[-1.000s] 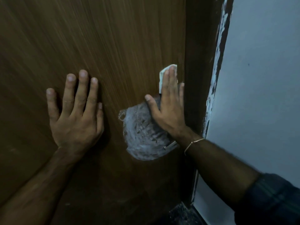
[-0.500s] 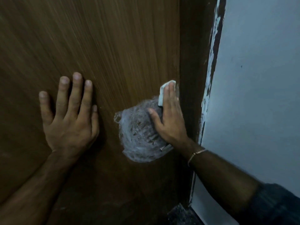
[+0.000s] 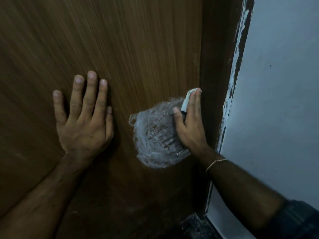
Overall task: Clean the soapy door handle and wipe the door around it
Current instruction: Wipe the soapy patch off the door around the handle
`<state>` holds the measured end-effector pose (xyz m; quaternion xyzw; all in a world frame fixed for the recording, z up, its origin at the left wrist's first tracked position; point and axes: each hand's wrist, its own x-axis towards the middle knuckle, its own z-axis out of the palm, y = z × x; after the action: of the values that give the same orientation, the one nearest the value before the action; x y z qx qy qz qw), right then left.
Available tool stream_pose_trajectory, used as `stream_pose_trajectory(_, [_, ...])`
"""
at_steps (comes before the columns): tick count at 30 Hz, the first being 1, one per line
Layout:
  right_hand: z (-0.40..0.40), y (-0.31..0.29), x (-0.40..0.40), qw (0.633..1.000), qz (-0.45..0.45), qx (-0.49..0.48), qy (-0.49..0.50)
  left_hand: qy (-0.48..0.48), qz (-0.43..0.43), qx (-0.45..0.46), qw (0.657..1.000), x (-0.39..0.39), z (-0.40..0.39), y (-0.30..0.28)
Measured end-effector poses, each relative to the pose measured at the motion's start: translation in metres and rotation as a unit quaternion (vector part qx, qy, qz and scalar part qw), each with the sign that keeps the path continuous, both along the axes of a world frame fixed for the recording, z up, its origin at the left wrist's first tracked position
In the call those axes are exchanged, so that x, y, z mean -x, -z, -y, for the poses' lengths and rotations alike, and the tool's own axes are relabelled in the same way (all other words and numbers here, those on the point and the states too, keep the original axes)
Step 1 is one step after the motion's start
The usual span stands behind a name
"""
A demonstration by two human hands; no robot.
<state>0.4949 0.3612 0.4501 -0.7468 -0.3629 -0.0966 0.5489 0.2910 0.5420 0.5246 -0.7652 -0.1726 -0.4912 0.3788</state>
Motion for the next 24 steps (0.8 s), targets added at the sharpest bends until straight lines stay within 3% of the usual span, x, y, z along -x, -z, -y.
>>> stream_pose_trajectory(4, [-0.002, -0.005, 0.0, 0.999, 0.03, -0.017, 0.004, 0.002, 0.004, 0.014, 1.0, 0.001, 0.002, 0.002])
stream_pose_trajectory(8, [-0.004, -0.012, 0.001, 1.0, 0.004, -0.014, 0.015, 0.002, 0.004, -0.005, 1.0, -0.001, 0.002, 0.001])
stream_pose_trajectory(13, [-0.005, 0.001, 0.03, 0.991, 0.132, 0.005, -0.03, 0.034, 0.015, 0.015, 0.999, -0.004, -0.011, 0.01])
stream_pose_trajectory(17, [-0.005, -0.011, 0.017, 0.994, 0.104, 0.016, -0.004, 0.032, 0.025, 0.011, 0.999, -0.009, -0.027, 0.016])
stream_pose_trajectory(24, [-0.003, -0.001, 0.028, 0.989, 0.145, 0.024, -0.032, 0.035, 0.024, 0.02, 0.999, -0.011, -0.035, 0.021])
